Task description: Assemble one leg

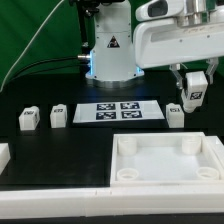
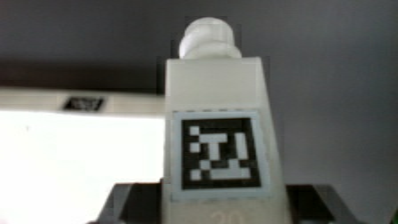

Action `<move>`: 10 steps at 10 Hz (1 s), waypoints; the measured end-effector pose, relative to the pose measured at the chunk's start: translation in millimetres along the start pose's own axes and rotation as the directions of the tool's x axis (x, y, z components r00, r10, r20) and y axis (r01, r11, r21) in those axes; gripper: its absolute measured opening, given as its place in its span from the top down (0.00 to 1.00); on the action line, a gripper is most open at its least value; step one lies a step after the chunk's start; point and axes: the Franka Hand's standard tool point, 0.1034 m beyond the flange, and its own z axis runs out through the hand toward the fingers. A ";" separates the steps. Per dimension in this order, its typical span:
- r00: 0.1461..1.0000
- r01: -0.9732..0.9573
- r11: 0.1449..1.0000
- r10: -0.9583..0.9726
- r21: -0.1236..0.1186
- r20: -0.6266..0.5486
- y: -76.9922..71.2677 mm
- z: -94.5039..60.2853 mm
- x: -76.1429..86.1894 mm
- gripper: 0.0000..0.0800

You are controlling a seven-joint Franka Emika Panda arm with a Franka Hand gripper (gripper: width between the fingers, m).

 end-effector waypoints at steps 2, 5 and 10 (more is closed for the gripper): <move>1.000 0.000 1.000 0.000 0.001 -0.004 0.0 -0.4 1.7 0.63; 0.997 0.079 0.997 -0.079 0.001 -0.023 10.9 -11.1 31.8 0.63; 0.982 0.169 0.986 -0.167 0.010 -0.090 18.4 -8.1 95.9 0.63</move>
Offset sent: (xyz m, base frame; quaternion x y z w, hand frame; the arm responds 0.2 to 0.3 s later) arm 0.0415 -0.0127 0.0150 0.0051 0.0096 -0.0629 0.9980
